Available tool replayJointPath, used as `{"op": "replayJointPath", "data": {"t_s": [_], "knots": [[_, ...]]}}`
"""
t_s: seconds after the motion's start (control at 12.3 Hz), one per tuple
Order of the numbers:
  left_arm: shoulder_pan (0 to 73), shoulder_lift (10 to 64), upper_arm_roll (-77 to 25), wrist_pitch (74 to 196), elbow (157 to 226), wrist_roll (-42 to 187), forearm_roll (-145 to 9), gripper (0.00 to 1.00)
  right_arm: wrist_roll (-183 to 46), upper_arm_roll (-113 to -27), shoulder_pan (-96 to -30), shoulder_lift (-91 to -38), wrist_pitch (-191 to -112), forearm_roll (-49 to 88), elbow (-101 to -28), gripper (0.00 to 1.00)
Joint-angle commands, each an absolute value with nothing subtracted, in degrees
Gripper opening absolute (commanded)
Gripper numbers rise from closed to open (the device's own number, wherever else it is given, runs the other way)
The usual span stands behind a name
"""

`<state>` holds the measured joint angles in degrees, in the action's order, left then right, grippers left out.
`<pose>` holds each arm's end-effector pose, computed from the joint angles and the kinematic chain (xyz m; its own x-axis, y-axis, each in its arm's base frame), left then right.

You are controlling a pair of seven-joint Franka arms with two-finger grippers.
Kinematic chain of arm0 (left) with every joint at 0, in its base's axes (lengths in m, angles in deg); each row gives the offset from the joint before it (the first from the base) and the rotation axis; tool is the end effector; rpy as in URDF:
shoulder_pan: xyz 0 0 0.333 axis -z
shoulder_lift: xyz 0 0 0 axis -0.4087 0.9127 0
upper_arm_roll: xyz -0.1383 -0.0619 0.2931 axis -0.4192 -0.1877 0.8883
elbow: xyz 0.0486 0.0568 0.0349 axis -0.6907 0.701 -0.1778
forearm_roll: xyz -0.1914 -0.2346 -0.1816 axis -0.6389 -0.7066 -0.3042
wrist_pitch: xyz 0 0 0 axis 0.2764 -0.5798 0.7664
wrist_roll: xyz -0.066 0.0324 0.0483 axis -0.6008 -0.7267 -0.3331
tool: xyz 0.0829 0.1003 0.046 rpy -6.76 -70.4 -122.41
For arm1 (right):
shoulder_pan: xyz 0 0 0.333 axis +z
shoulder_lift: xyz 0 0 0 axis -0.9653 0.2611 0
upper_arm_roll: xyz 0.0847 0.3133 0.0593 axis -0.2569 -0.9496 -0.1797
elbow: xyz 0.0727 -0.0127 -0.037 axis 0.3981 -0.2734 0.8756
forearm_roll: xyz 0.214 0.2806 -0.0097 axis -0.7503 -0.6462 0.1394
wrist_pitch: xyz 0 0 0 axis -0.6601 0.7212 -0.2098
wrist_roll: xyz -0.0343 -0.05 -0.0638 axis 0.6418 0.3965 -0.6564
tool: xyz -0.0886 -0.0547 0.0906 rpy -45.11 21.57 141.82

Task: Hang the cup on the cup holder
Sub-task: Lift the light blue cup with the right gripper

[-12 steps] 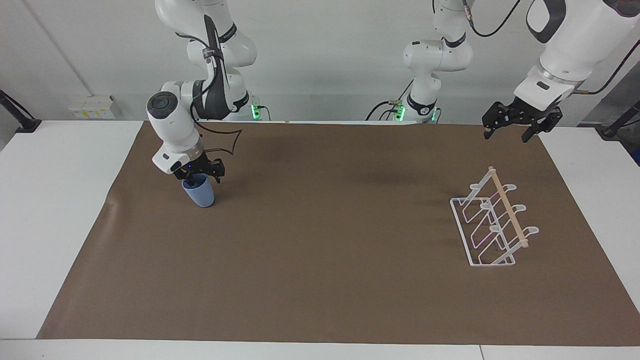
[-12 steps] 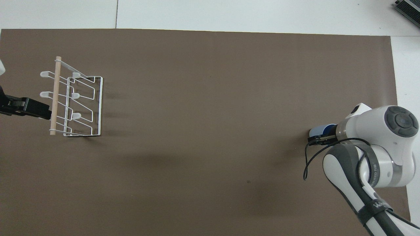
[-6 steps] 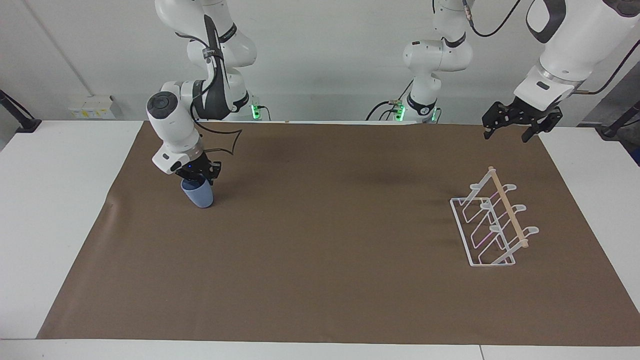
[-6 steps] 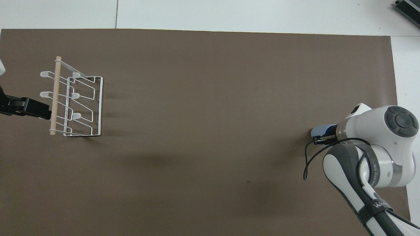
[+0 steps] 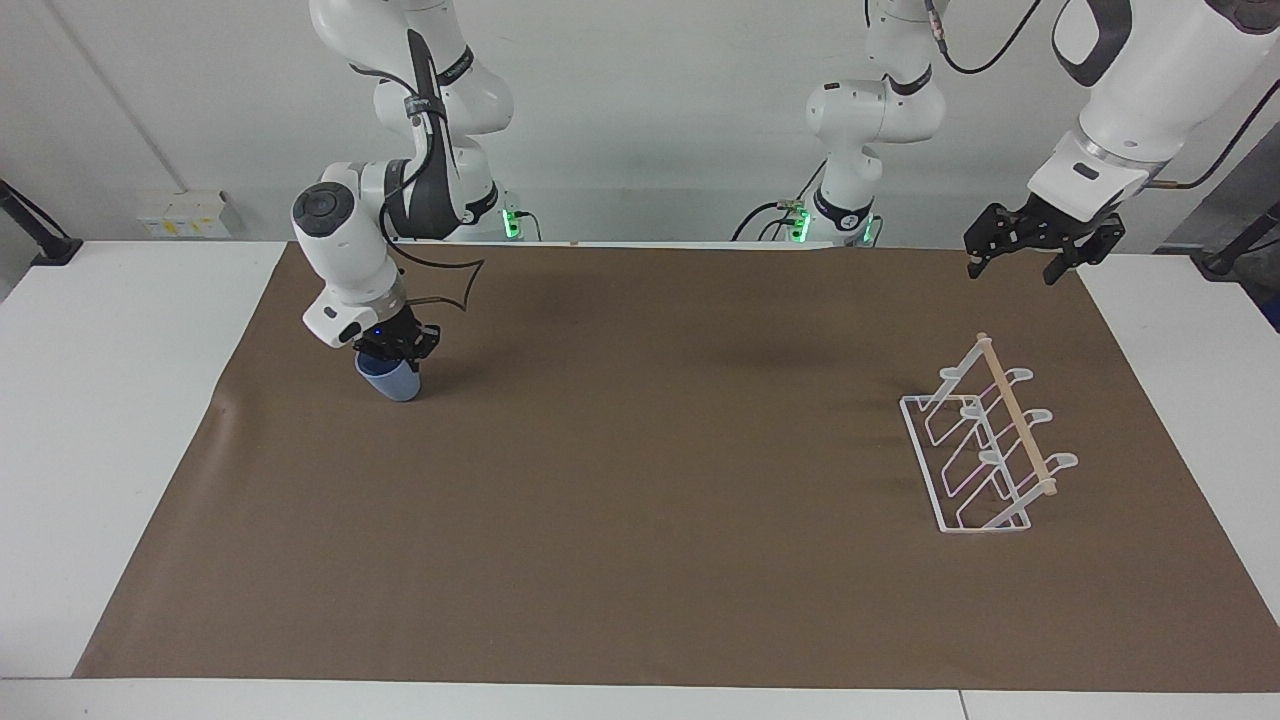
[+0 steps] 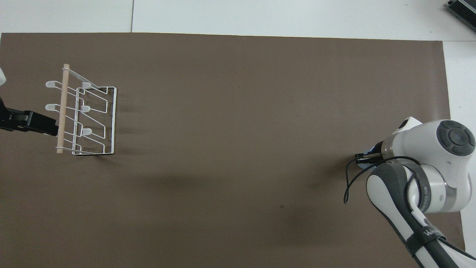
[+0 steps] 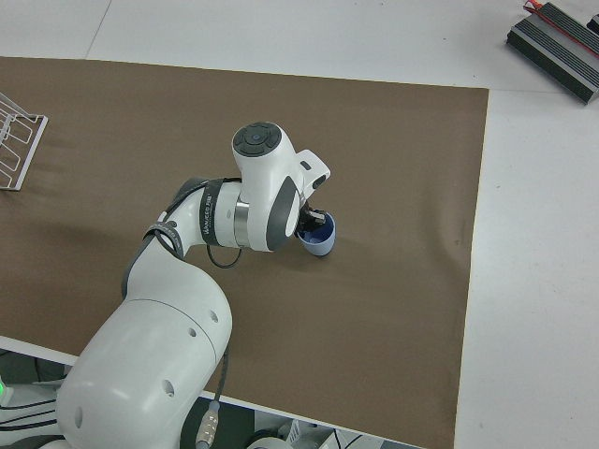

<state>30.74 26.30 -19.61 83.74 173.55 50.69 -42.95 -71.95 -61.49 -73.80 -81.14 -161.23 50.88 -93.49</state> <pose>0.4989 -0.0300 0.6041 0.9845 -0.1658 -0.0565 -0.1655 -0.9862 0.0095 0.4680 -0.0037 0.3612 0.9940 0.0920 -0.0594 0.0926 -0.9957 0.0068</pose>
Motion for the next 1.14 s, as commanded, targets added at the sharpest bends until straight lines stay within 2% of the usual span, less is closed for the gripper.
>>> {"op": "replayJointPath", "data": {"t_s": [0.0,0.24,0.73,0.89,1.06], "knots": [[30.63,25.14,-19.70,83.69,174.63,51.24,-42.54,1.00,-72.07,-61.83,-74.51,-80.44,-161.42,50.37,-92.87,0.00],[30.63,25.14,-19.70,83.69,174.63,51.24,-42.54,1.00,-71.80,-61.66,-74.77,-79.82,-157.75,50.63,-88.93,0.00],[30.71,25.23,-19.70,83.69,174.45,51.59,-42.54,1.00,-71.80,-62.01,-74.16,-79.82,-139.03,51.16,-68.11,0.00],[30.71,25.14,-19.70,83.69,174.54,51.33,-42.54,1.00,-71.89,-62.01,-72.76,-79.82,-136.38,51.16,-64.14,0.00],[30.98,25.14,-19.70,83.69,174.45,51.06,-42.54,1.00,-71.80,-62.01,-72.75,-80.35,-136.37,51.07,-63.34,0.00]]}}
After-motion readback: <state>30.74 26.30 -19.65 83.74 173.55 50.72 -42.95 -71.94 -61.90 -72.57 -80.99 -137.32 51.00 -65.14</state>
